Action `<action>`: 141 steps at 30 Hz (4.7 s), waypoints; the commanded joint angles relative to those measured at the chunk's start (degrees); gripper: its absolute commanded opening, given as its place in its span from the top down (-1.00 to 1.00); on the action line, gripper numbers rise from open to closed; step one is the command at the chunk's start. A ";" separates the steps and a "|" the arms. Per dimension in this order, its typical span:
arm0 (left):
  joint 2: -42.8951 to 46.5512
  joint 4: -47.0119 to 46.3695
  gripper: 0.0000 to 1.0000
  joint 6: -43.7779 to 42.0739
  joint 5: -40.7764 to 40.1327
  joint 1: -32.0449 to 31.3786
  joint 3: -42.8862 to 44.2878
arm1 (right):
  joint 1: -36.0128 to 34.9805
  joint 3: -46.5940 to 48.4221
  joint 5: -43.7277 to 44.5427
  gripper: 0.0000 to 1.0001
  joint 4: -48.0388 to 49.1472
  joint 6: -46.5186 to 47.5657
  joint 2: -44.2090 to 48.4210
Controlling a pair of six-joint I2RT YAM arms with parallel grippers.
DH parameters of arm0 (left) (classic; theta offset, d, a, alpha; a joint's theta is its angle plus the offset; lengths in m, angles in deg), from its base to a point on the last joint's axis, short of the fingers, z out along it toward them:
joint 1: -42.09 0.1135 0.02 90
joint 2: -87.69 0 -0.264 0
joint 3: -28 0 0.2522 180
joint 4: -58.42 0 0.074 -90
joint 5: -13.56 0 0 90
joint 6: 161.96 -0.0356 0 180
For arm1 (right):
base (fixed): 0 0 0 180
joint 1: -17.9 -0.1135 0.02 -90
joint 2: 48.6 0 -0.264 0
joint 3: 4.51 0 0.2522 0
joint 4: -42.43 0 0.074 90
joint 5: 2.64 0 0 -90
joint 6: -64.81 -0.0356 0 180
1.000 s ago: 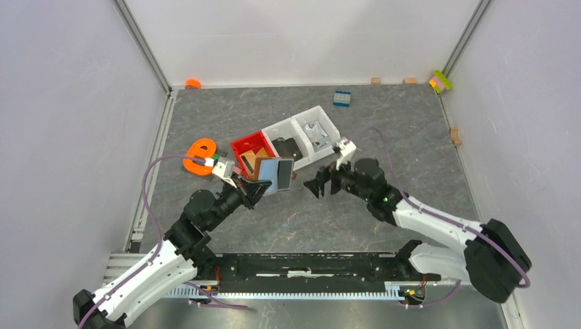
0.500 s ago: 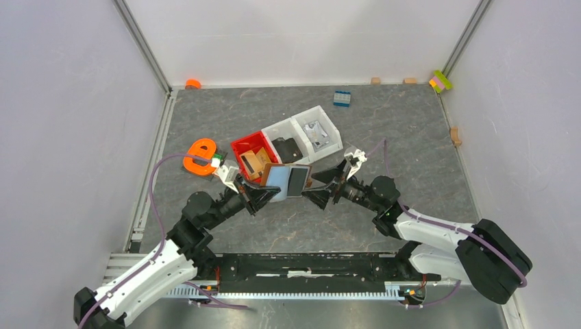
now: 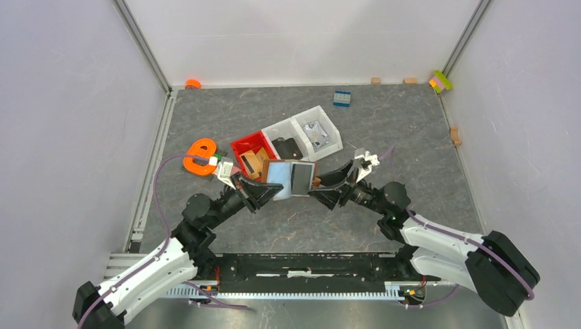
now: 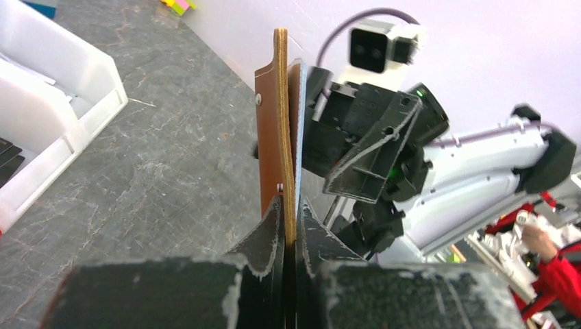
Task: Take the credit cards out of the card holder
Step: Remove the credit card from the card holder.
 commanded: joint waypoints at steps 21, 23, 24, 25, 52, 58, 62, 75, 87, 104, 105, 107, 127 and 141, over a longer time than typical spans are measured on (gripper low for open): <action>-22.79 -23.83 0.90 0.24 2.92 -0.08 6.49 | 6.27 -3.78 4.00 -0.19 3.45 -3.42 5.28; -23.99 -24.18 0.89 0.65 3.93 -0.08 6.72 | 6.37 -3.86 3.02 -0.20 4.66 -3.89 5.42; -25.04 -24.65 0.89 1.20 4.72 -0.12 6.99 | 6.44 -3.78 2.58 -0.19 4.73 -3.99 5.59; -25.95 -25.32 0.89 1.69 5.54 -0.12 7.30 | 6.49 -3.79 2.23 -0.19 4.86 -4.05 5.88; -27.31 10.98 -0.24 -3.76 -31.02 -0.68 16.13 | 7.67 12.20 12.66 1.00 -35.32 3.66 -7.26; -30.21 2.46 0.33 -7.59 -18.78 -2.62 15.79 | 7.67 15.75 9.79 1.00 -38.65 4.25 -10.84; -37.41 0.38 0.43 -7.31 -6.61 -2.90 19.34 | 7.67 15.84 5.44 1.00 -36.90 3.93 -11.32; -46.11 7.15 0.56 -6.10 -3.16 -1.00 24.78 | 7.75 11.88 -1.02 0.98 -26.41 1.65 -7.92; -47.24 -0.56 0.37 -0.40 9.79 4.18 22.45 | 8.97 7.22 -1.21 1.00 -19.39 -1.42 -2.47; -46.02 -11.69 0.37 5.05 20.91 4.93 20.38 | 11.62 3.49 -13.31 1.00 -0.09 -13.37 -4.12; -46.52 -12.67 0.36 5.79 21.84 4.93 20.38 | 11.68 3.33 -13.69 0.99 1.04 -13.98 -4.20; -47.89 -14.28 0.37 7.18 23.88 4.92 20.80 | 11.71 2.91 -14.54 0.99 4.01 -15.53 -4.49; -43.53 -5.24 0.21 2.34 16.97 5.28 20.57 | 13.26 0.78 -18.20 0.99 18.75 -24.08 -7.37; -45.38 -7.69 0.36 3.95 20.76 4.84 21.17 | 13.29 1.38 -18.50 0.78 16.94 -23.06 -8.75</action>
